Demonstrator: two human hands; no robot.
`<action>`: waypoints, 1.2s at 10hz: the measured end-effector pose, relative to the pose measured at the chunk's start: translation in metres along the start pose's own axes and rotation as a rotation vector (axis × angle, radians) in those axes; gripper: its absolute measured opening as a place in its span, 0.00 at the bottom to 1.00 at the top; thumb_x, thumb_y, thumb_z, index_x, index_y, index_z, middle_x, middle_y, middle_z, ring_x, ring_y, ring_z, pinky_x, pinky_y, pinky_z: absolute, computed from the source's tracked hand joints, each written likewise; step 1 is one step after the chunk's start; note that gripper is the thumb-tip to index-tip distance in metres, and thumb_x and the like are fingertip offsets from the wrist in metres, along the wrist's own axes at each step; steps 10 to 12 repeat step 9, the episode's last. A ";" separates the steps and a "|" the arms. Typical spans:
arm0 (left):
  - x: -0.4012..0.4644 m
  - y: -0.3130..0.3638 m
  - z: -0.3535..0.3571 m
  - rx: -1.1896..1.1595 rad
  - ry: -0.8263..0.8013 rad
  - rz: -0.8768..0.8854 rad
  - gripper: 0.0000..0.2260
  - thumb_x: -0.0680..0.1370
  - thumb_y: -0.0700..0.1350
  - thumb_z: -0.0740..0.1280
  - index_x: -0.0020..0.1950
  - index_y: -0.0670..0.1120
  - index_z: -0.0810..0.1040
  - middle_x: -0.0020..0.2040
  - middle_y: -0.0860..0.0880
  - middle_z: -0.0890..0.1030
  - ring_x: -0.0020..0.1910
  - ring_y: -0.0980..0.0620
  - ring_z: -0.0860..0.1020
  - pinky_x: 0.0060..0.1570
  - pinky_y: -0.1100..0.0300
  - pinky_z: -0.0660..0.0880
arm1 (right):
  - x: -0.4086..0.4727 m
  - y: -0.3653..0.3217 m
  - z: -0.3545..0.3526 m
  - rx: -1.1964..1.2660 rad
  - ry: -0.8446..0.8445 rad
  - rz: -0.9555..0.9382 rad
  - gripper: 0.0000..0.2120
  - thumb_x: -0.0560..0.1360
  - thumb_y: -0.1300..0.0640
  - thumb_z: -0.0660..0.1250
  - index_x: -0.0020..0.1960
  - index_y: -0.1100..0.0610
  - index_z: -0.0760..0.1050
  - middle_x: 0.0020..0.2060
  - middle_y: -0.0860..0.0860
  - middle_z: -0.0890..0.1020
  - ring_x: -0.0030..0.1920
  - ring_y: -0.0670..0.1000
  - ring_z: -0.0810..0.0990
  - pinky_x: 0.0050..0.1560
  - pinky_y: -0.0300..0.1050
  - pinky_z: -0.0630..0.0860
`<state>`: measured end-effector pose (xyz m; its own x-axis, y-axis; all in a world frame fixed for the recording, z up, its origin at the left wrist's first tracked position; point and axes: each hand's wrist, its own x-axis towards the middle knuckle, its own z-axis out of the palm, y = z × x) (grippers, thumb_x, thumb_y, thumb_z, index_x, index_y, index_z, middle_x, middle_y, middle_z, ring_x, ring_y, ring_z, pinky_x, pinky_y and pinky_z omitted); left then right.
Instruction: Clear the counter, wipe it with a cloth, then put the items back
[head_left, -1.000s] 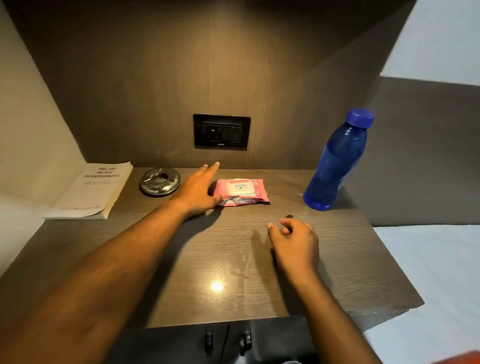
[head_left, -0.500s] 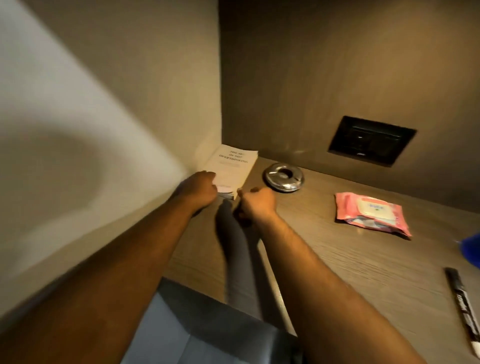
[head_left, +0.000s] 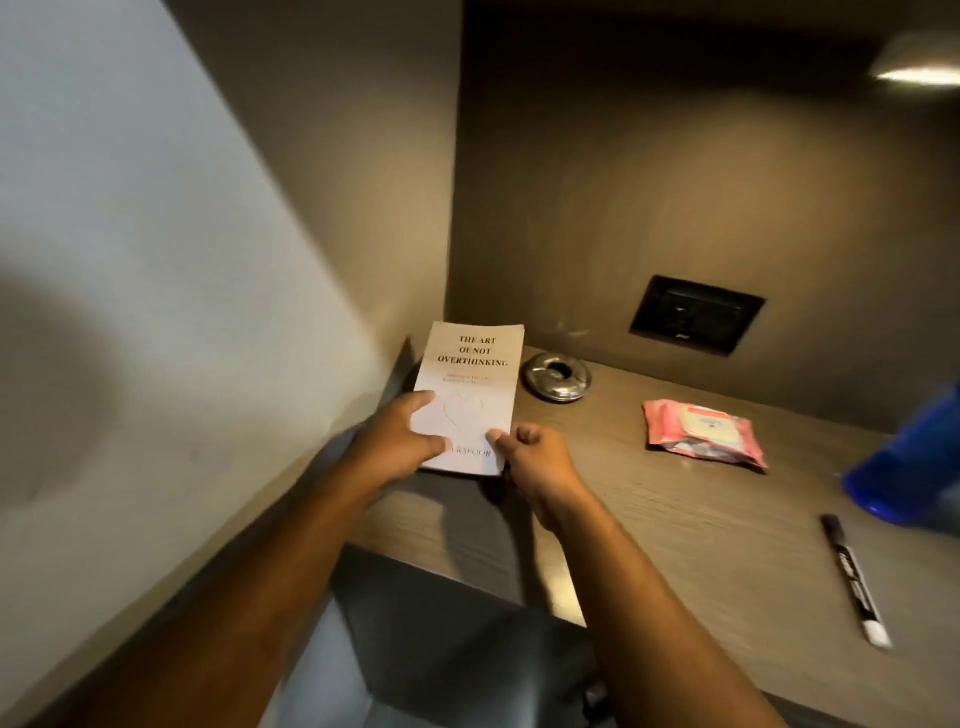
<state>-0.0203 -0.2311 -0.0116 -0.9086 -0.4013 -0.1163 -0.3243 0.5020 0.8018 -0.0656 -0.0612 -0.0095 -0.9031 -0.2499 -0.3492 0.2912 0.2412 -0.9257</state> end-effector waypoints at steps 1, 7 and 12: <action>-0.031 0.023 0.038 -0.069 -0.090 0.095 0.31 0.71 0.45 0.74 0.73 0.52 0.67 0.68 0.50 0.74 0.58 0.50 0.76 0.54 0.54 0.78 | -0.036 0.021 -0.051 -0.041 0.150 -0.025 0.08 0.79 0.55 0.66 0.45 0.58 0.78 0.43 0.54 0.86 0.41 0.48 0.85 0.42 0.47 0.83; -0.101 0.047 0.159 0.274 -0.242 0.213 0.22 0.77 0.43 0.67 0.71 0.47 0.69 0.79 0.45 0.56 0.71 0.44 0.68 0.64 0.55 0.72 | -0.084 0.101 -0.123 -0.560 0.470 -0.031 0.12 0.78 0.51 0.66 0.53 0.59 0.79 0.54 0.54 0.84 0.48 0.51 0.83 0.30 0.33 0.68; -0.136 0.071 0.124 0.438 -0.196 0.261 0.30 0.76 0.52 0.67 0.76 0.50 0.61 0.79 0.44 0.55 0.78 0.43 0.53 0.73 0.46 0.59 | -0.141 0.062 -0.161 -0.745 0.502 -0.083 0.19 0.76 0.42 0.66 0.57 0.56 0.75 0.58 0.54 0.76 0.48 0.52 0.77 0.44 0.46 0.74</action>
